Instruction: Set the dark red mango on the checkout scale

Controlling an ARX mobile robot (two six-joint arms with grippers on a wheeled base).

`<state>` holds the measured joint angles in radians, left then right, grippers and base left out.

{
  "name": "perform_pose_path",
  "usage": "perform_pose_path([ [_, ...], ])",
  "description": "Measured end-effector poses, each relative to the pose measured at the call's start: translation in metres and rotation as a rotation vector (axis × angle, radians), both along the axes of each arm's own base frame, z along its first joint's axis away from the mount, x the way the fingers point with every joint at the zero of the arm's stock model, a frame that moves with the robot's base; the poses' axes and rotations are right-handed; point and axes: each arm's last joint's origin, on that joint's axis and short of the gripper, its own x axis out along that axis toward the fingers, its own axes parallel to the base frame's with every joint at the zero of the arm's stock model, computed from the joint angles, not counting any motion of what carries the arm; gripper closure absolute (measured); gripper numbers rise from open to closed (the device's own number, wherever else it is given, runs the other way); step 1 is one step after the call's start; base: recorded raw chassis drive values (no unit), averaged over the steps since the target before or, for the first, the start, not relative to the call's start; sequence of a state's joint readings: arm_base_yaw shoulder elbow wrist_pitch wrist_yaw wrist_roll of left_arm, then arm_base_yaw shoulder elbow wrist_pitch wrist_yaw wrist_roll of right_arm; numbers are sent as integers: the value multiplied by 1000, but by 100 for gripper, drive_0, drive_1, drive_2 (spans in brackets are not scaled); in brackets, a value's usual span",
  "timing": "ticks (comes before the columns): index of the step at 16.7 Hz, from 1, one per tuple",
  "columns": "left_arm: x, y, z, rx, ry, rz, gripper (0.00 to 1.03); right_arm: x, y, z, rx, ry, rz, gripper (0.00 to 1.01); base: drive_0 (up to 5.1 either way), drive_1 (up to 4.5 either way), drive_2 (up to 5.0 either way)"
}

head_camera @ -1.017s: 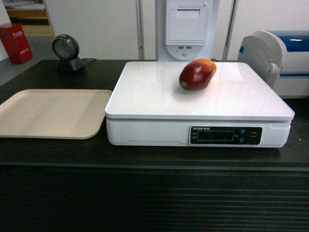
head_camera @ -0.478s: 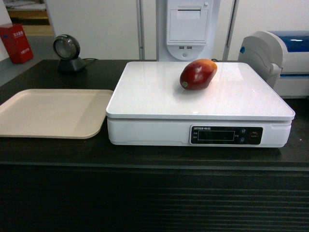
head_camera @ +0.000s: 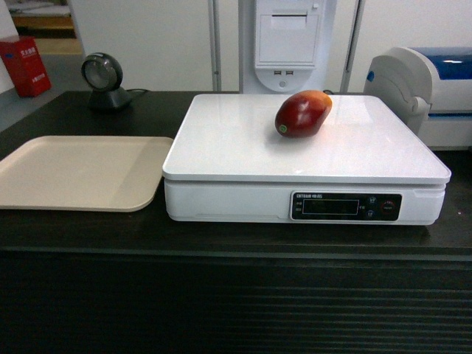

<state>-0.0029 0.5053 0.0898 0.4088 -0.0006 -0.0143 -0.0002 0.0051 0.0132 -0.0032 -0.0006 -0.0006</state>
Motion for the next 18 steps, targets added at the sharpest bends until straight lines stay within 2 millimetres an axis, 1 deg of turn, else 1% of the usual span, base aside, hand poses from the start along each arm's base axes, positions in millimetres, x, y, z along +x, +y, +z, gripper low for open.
perform_pose_path([
  [3,-10,0,-7,0,-8,0,101,0,0,0,0,0,0,3,0,0,0],
  [5,-19,0,-17,0,-15,0,101,0,0,0,0,0,0,3,0,0,0],
  [11,-26,0,-17,0,-20,0,101,0,0,0,0,0,0,3,0,0,0],
  [12,-29,0,-19,0,0,0,101,0,0,0,0,0,0,3,0,0,0],
  [13,-37,0,-17,1,-27,1,101,0,0,0,0,0,0,3,0,0,0],
  [14,-36,0,-21,1,-5,0,101,0,0,0,0,0,0,3,0,0,0],
  [18,-36,0,-21,0,-5,0,101,0,0,0,0,0,0,3,0,0,0],
])
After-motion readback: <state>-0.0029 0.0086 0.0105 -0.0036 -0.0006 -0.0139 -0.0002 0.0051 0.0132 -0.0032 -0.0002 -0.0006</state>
